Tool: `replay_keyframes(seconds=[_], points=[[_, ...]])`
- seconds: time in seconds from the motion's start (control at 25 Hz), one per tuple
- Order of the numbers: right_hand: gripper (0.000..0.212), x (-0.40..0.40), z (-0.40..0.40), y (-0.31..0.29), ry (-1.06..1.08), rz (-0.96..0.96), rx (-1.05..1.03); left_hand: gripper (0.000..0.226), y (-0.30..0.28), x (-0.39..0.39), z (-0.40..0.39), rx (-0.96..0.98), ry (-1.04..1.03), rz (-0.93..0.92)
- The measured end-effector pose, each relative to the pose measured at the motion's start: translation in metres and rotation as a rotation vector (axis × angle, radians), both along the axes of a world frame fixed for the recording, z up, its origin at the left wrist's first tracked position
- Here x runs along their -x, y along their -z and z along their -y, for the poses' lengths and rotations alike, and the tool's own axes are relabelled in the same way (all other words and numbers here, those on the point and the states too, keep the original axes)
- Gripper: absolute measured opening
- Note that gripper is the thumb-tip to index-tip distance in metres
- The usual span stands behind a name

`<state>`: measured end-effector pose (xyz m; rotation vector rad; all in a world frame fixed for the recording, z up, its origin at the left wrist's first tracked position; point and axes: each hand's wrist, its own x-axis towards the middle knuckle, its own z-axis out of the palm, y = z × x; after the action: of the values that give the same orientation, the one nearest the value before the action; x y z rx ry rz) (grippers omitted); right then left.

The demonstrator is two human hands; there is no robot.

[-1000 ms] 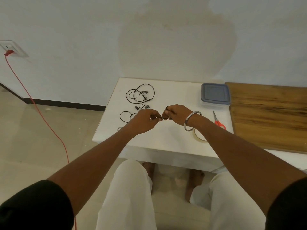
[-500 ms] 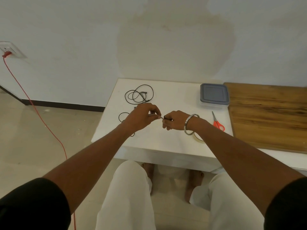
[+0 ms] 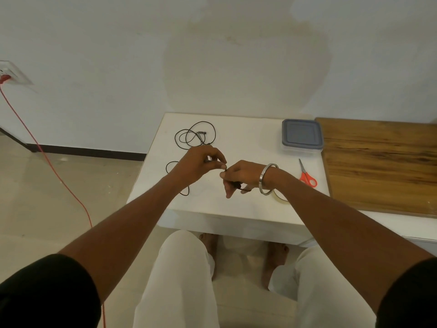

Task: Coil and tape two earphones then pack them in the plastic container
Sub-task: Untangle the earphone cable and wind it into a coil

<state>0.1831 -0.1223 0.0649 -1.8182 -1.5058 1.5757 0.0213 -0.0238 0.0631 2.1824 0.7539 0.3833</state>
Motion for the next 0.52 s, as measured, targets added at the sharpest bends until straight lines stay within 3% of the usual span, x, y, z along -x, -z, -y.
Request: replay_keyframes(seconds=[0.28, 0.52], points=[[0.035, 0.003, 0.002, -0.011, 0.289, -0.625, 0.081, 0.024, 0.022, 0.004, -0.002, -0.122, 0.021, 0.036], [0.031, 0.006, 0.005, -0.010, 0.403, -0.916, 0.024, 0.024, 0.025, -0.006, 0.009, 0.246, -0.050, 0.147]])
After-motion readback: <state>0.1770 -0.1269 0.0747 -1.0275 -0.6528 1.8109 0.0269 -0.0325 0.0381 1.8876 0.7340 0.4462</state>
